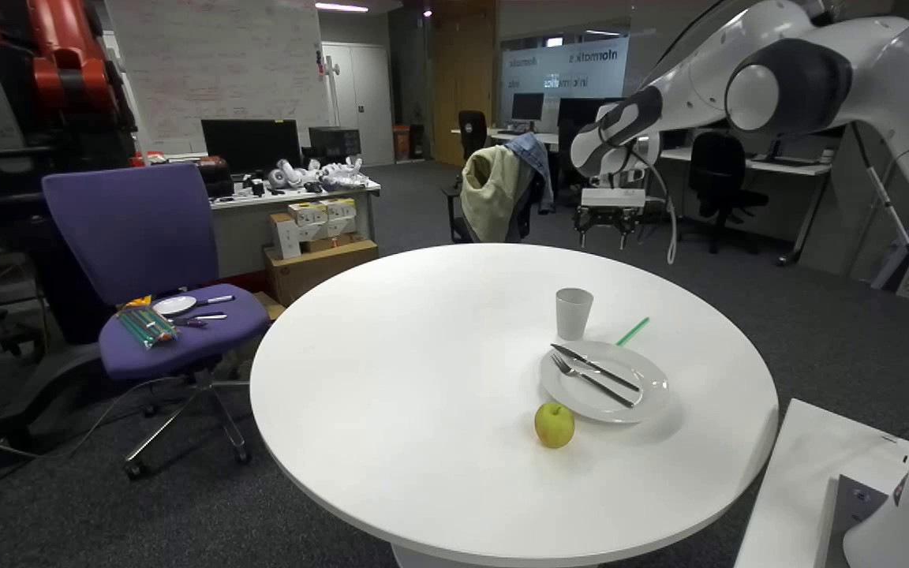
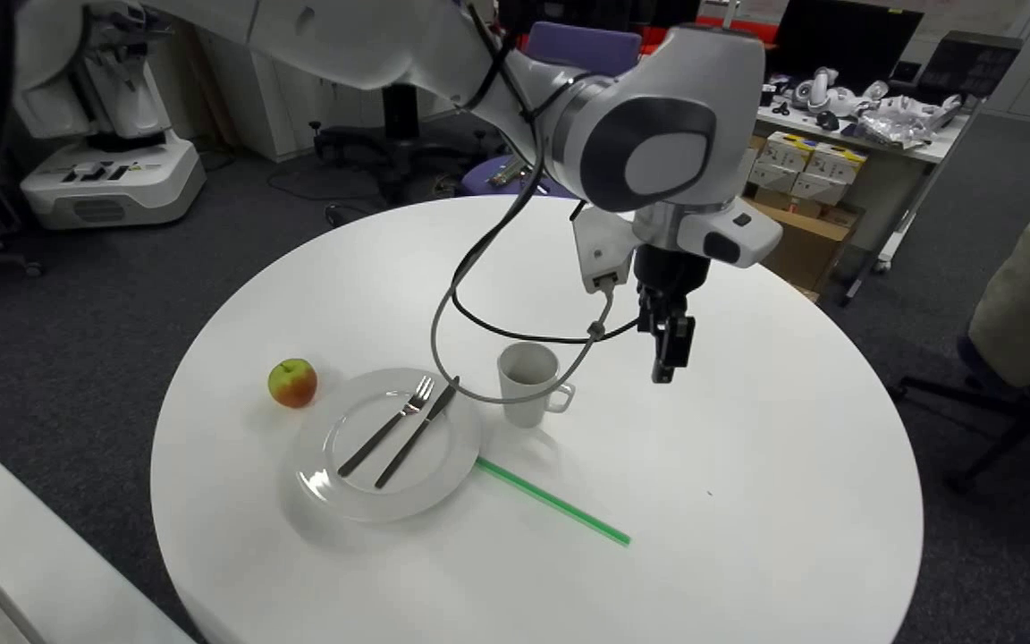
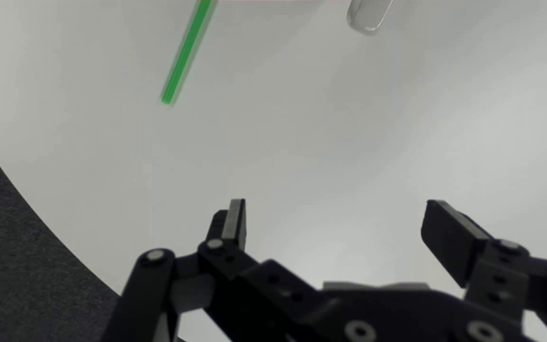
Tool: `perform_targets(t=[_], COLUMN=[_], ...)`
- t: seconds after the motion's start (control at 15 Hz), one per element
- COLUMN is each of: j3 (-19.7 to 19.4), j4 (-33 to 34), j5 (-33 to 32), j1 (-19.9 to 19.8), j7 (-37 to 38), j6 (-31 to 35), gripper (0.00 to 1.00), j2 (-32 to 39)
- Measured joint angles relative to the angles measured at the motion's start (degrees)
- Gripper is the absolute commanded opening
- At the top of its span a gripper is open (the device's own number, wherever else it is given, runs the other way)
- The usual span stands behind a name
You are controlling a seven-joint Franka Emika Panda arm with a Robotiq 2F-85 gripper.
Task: Remove the green straw from the white mug and put it on the table
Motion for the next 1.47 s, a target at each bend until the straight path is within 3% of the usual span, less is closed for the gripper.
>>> perform_targets(t=[0.2, 0.6, 1.0, 1.47], j3=[0.76, 0.84, -1.33, -2.0], j4=[-3.36, -4.35, -10.44, -12.64], j5=[0.23, 0.19, 0.79, 3.49], j1=[-0.06, -0.06, 0.08, -1.34], j7=[-0.57, -0.22, 10.46, 14.69], j6=[-0.01, 0.61, 8.56, 8.93], gripper=[1.0, 1.0, 1.0, 1.0], j2=[-3.54, -3.25, -0.06, 4.0])
